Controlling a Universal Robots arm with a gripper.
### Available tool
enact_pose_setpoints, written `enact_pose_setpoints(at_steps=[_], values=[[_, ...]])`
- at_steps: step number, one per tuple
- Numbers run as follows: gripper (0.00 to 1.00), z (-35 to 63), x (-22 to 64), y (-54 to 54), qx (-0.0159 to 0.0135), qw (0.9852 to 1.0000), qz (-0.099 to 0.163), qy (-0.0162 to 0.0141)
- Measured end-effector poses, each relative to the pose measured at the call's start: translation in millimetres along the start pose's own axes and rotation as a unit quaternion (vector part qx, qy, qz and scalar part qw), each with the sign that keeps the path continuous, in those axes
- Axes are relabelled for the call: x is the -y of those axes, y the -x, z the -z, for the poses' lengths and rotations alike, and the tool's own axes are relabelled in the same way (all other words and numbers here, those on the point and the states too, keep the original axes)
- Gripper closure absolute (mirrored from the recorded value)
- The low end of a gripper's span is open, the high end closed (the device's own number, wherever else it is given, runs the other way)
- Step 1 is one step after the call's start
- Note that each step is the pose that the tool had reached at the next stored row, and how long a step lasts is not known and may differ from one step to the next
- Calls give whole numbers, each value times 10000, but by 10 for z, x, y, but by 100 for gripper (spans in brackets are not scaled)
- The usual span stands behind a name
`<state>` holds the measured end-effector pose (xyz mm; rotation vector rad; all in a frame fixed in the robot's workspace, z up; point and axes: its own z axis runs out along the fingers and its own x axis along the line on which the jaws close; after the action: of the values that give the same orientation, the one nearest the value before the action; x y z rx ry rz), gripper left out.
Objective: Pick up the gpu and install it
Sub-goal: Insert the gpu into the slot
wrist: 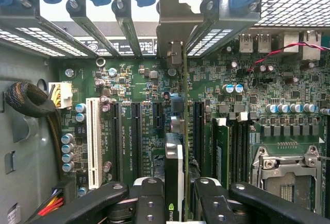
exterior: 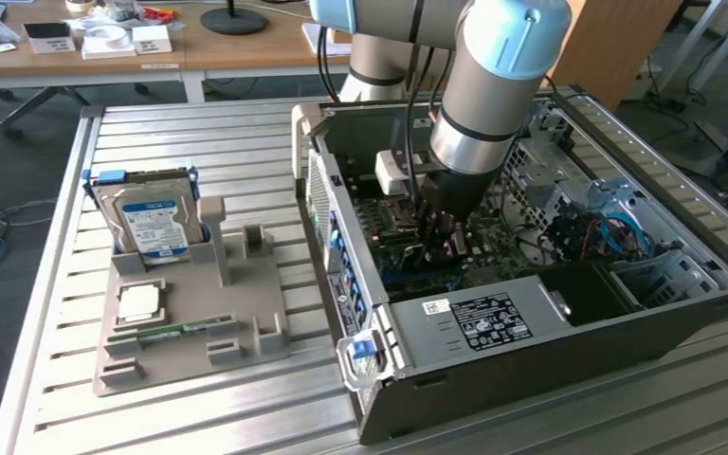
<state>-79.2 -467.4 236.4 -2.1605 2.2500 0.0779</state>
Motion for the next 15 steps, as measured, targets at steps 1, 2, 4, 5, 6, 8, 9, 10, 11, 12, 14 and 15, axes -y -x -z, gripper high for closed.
enact_pose_setpoints(at_steps=[1, 2, 4, 5, 6, 8, 9, 10, 11, 12, 14, 15], values=[[73, 0, 0, 0, 0, 10000, 0, 0], [73, 0, 0, 0, 0, 10000, 0, 0], [73, 0, 0, 0, 0, 10000, 0, 0], [73, 0, 0, 0, 0, 10000, 0, 0], [73, 0, 0, 0, 0, 10000, 0, 0], [73, 0, 0, 0, 0, 10000, 0, 0], [73, 0, 0, 0, 0, 10000, 0, 0], [73, 0, 0, 0, 0, 10000, 0, 0], [73, -2, 0, 0, 2, 10000, 0, -1], [73, -3, 0, 0, 3, 10000, -1, -1], [61, -1, 0, 0, 1, 10000, 0, -1], [61, -1, 0, 0, 1, 10000, 0, 0]])
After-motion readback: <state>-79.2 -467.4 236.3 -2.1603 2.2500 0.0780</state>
